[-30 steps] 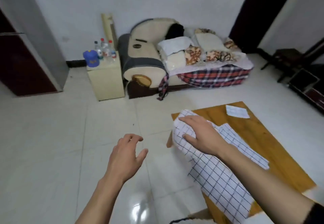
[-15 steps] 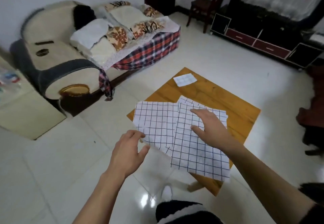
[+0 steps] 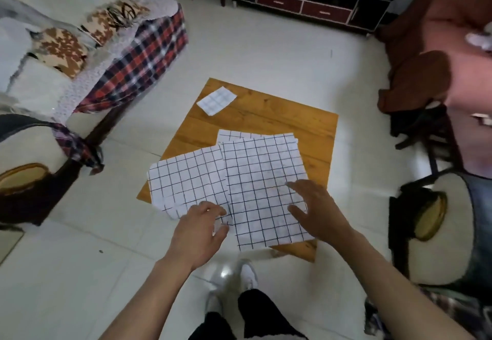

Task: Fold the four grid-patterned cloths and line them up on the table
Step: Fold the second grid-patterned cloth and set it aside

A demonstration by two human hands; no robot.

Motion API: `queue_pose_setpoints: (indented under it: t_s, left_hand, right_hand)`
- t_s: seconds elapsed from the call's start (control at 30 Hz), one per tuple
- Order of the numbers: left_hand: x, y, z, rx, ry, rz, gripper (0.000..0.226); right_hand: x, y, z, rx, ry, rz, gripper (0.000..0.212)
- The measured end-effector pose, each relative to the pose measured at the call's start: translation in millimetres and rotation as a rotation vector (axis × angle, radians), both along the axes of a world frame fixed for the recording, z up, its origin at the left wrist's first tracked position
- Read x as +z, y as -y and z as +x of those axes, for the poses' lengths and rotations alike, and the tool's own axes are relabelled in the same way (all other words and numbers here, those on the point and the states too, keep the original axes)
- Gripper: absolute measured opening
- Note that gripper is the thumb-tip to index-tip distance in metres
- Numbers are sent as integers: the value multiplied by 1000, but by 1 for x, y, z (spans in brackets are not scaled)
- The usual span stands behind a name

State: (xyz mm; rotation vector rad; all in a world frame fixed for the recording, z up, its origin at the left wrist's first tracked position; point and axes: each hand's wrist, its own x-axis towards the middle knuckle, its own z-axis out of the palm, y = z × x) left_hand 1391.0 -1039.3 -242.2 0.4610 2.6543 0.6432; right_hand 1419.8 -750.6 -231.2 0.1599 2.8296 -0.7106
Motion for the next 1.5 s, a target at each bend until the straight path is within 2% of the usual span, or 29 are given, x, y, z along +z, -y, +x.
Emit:
queue_pose_setpoints:
  t_s: [0.2, 0.4, 0.57, 0.8, 1.03, 1.27, 1.4, 1.5]
  left_hand:
    - [-82, -25, -2, -222, 50, -37, 49]
    - [-172, -44, 12, -246, 24, -53, 51]
    - [-252, -69, 30, -304, -66, -6, 45]
    - [-325, -91, 36, -359, -147, -53, 65]
    - [-334, -97, 31, -386, -230, -117, 58]
    - [-317, -94, 23, -332, -323, 55, 14]
    - [-301, -87, 8, -277, -354, 121, 9]
    - [-284, -75, -3, -240, -341, 126, 5]
  right_hand:
    - [-75, -6, 57, -173, 104, 4, 55]
    - [-168, -5, 72, -251, 75, -59, 55]
    - [-247, 0, 78, -208, 93, 0, 58]
    - [-323, 6, 77, -117, 53, 178, 79]
    - [-340, 13, 77, -168, -56, 202, 76]
    - [-336, 13, 80, -174, -132, 163, 60]
    - [-331, 10, 77, -189, -221, 142, 43]
    - [-321, 4, 73, -232, -265, 163, 38]
